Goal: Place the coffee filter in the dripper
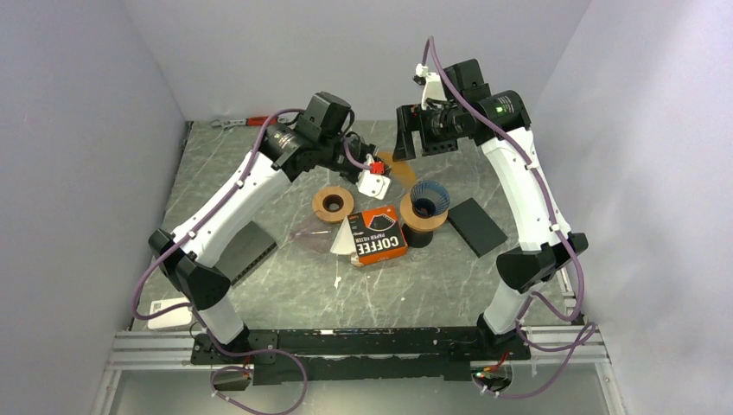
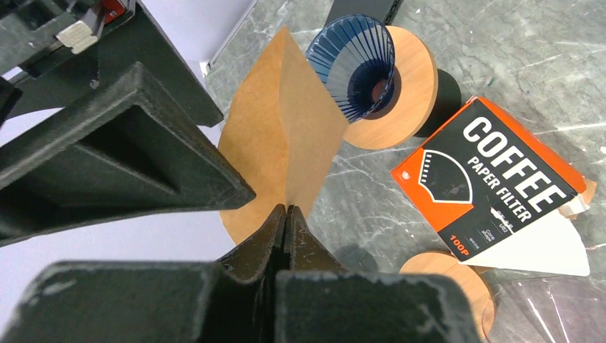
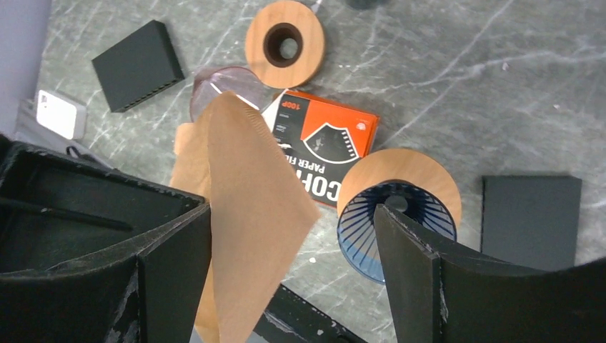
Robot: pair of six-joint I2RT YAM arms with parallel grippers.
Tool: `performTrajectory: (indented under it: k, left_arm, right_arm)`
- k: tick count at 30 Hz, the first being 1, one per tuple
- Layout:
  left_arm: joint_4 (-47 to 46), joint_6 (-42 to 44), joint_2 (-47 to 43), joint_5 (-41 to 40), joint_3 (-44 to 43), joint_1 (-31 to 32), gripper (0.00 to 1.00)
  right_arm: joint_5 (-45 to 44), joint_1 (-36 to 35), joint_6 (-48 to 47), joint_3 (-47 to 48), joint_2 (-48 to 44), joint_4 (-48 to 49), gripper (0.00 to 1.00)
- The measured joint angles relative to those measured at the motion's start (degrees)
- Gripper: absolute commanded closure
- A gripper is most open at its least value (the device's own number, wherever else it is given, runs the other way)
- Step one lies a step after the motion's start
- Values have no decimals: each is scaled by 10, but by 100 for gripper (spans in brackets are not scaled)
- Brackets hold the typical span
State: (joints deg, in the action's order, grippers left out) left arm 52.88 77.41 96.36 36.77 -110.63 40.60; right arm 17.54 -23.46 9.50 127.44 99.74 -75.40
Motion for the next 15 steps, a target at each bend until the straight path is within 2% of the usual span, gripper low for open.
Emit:
performTrajectory:
  k: [9,15]
  left_arm:
    - [-38,-3,0,-1,0,14,100]
    - [-88,-17,-1,0,19,39,100]
  right_arm:
    - [-53,3,7,-5,0,-13,42]
    - [-40,26,26,-63,-11,2,45]
